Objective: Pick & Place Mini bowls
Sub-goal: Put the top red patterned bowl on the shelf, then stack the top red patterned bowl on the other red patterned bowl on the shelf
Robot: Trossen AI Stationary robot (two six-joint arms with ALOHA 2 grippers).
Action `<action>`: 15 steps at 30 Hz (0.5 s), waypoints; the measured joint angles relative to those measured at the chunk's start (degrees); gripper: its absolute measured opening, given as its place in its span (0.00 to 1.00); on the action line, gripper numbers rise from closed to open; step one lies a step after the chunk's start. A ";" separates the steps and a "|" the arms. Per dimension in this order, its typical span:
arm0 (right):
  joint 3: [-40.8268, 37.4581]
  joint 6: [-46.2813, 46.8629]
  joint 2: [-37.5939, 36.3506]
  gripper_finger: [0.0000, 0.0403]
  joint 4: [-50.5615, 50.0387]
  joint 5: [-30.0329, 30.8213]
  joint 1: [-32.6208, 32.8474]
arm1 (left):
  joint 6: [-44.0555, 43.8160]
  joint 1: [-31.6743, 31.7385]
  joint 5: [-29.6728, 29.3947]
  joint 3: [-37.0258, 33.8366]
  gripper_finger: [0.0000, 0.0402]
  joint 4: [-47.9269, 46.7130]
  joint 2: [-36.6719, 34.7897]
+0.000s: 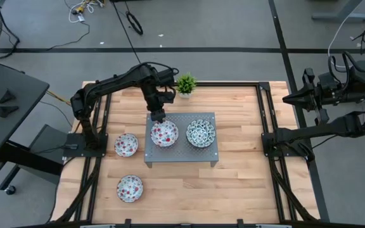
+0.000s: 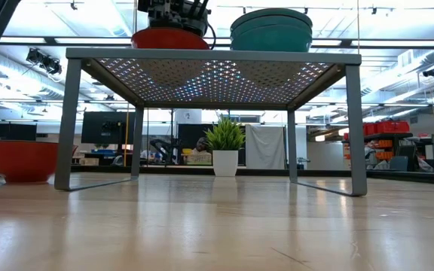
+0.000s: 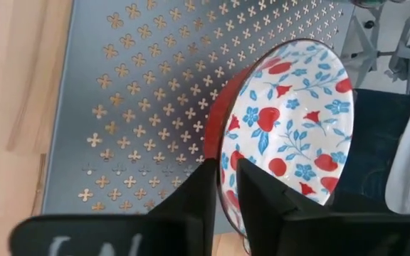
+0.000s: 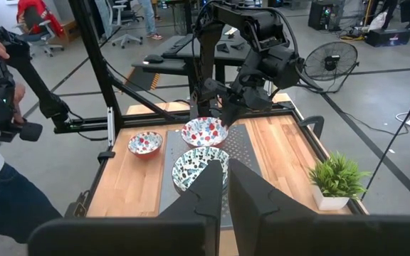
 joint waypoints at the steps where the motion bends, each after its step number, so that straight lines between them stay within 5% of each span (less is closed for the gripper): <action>1: 0.00 0.00 0.00 0.07 0.01 0.01 -0.01 | 0.00 0.00 -0.10 0.00 0.17 0.06 0.00; 15: 0.00 0.00 0.00 0.07 0.01 -0.01 0.01 | 0.04 0.40 -1.17 0.00 0.27 -1.29 -0.22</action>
